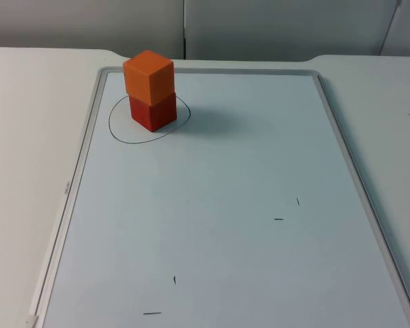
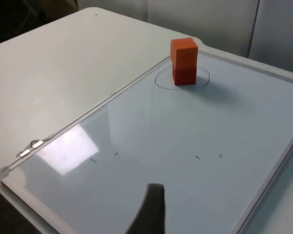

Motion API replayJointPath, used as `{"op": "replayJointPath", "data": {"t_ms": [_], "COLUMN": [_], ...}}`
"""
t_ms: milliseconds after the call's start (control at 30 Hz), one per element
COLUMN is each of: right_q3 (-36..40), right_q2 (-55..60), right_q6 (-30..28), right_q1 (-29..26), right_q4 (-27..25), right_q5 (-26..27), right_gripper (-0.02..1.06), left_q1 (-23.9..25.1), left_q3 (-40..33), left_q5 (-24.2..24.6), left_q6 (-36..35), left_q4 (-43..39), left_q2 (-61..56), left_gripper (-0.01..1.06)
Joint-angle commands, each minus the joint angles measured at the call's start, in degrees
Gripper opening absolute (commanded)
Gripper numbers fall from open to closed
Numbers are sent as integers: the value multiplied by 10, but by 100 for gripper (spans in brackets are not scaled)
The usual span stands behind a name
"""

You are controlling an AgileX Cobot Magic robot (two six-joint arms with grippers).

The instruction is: Pick up one cube with the left hand and another cube with the right hand. First place the cube in the right hand at the target position, then stack the cube in the left hand on top.

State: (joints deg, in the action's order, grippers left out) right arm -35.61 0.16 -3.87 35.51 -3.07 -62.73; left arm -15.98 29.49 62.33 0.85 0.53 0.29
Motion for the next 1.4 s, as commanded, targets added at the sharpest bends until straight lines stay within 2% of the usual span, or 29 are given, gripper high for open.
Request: {"op": "replayJointPath", "data": {"t_ms": [0,133,167,700,767,800,833,900,1367], "right_q3": [8,50,64,65,65,65,65,65,65], "right_q2": [-2,-2,-2,-2,-2,-2,-2,-2,-2], "right_q6": [5,9,12,55,55,55,55,55,52], "right_q1": [3,3,3,3,3,3,3,3,3], "right_q4": [7,20,20,49,49,49,49,49,47], "right_q5": [-11,-7,8,9,9,9,9,9,9], "right_gripper": [77,77,77,78,83,90,90,105,105], "left_q1": [-4,-4,-4,-4,-4,-4,-4,-4,-4], "left_q3": [-3,-3,-3,-3,-3,-3,-3,-3,-3], "left_q5": [-6,-6,-6,-6,-6,-6,-6,-6,-6], "left_q6": [-1,-1,-1,-1,-1,-1,-1,-1,-1], "left_q4": [6,6,6,6,6,6,6,6,6], "left_q2": [-3,-3,-3,-3,-3,-3,-3,-3,-3], "left_gripper": [105,105,105,105,105,105,105,105,105]}}
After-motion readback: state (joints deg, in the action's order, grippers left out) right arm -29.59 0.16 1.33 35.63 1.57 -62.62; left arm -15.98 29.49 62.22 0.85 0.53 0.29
